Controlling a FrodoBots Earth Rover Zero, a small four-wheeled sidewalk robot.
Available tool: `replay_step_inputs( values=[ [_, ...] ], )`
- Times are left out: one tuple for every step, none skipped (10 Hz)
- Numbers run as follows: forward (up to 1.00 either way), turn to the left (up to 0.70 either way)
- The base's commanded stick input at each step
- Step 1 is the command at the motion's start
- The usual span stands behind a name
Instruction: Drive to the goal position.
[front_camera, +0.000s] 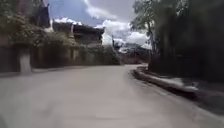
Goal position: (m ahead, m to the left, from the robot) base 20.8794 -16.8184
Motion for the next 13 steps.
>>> replay_step_inputs(
  values=[
    [1.00,0.00],
    [1.00,0.00],
    [1.00,0.00],
    [1.00,0.00],
    [1.00,0.00],
    [1.00,0.00],
    [1.00,0.00],
    [1.00,0.00],
    [1.00,0.00],
    [1.00,0.00],
    [1.00,-0.02],
    [1.00,-0.04],
    [1.00,0.00]
  ],
)
